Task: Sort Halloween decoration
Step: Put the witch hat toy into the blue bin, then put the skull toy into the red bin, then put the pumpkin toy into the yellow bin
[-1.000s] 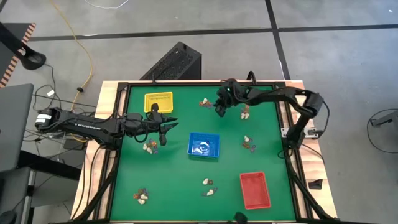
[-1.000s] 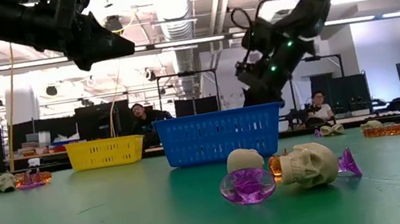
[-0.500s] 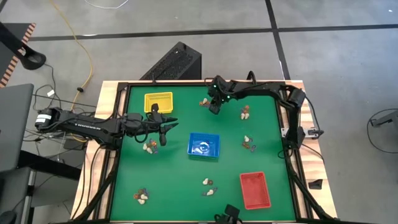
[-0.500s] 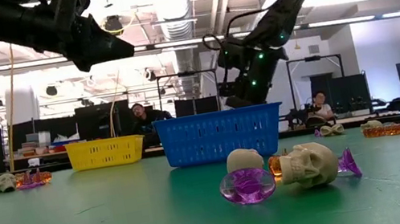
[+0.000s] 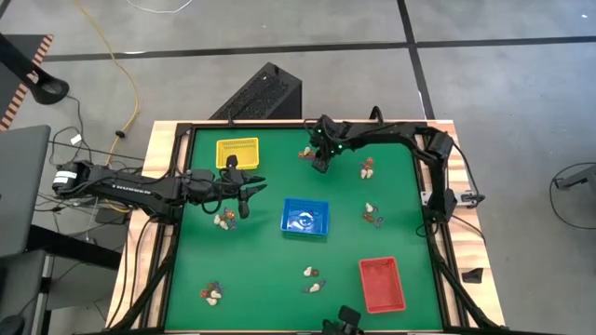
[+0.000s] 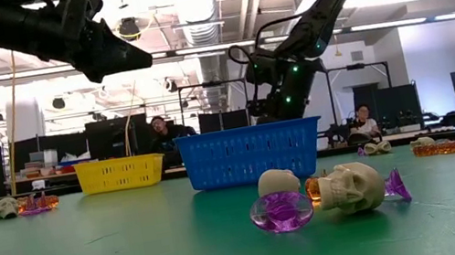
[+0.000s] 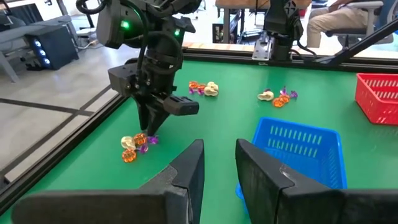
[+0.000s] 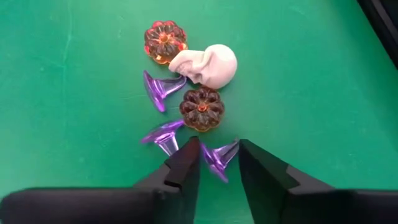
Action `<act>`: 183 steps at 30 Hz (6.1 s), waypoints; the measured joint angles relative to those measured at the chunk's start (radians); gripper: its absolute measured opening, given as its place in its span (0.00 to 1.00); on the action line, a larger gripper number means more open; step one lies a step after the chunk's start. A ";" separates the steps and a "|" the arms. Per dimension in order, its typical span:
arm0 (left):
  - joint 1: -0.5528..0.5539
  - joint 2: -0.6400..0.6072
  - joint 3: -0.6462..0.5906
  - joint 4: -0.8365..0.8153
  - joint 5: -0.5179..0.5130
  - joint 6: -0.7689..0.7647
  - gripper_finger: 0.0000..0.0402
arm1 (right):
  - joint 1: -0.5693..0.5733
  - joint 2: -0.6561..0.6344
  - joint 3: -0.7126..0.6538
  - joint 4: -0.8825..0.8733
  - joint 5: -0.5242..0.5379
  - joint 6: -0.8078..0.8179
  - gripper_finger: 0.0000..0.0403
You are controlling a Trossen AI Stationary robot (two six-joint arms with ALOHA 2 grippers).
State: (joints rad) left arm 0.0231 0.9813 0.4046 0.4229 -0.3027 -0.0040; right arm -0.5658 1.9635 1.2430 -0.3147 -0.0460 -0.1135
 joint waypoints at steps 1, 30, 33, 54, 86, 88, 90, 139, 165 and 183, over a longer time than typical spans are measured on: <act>0.000 0.000 0.000 0.000 0.000 0.000 0.20 | -0.001 -0.001 0.000 -0.004 0.000 0.000 0.28; 0.000 0.000 0.000 0.001 0.000 -0.004 0.20 | 0.462 -0.248 -0.023 -0.146 -0.115 0.087 0.09; 0.000 0.000 0.000 0.001 0.000 -0.008 0.20 | 0.547 -0.240 -0.024 -0.137 -0.114 0.087 0.12; 0.000 0.000 0.000 0.001 0.000 -0.045 0.20 | 0.655 -0.241 -0.022 -0.117 0.126 0.192 0.21; -0.240 0.000 0.000 -0.067 0.062 -0.266 0.20 | 1.059 -0.072 0.025 0.107 0.173 0.294 0.43; -0.244 0.000 0.000 -0.052 0.060 -0.249 0.20 | 1.059 -0.060 0.055 0.091 0.208 0.275 0.45; -0.244 0.000 0.000 -0.045 0.055 -0.241 0.20 | 1.062 -0.059 0.062 0.067 0.225 0.263 0.48; -0.243 0.000 0.000 -0.073 0.027 -0.236 0.20 | 1.046 -0.072 0.262 -0.462 0.151 0.333 0.32; -0.243 0.000 0.000 -0.074 0.000 -0.241 0.20 | 1.374 -0.143 0.089 -0.969 0.074 1.371 0.42; -0.243 0.000 0.000 -0.076 0.000 -0.229 0.20 | 1.055 -0.393 -0.024 -0.921 0.198 0.986 0.55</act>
State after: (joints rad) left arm -0.2199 0.9817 0.4042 0.3470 -0.3031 -0.2325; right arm 0.4889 1.5701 1.2188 -1.2359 0.1521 0.8730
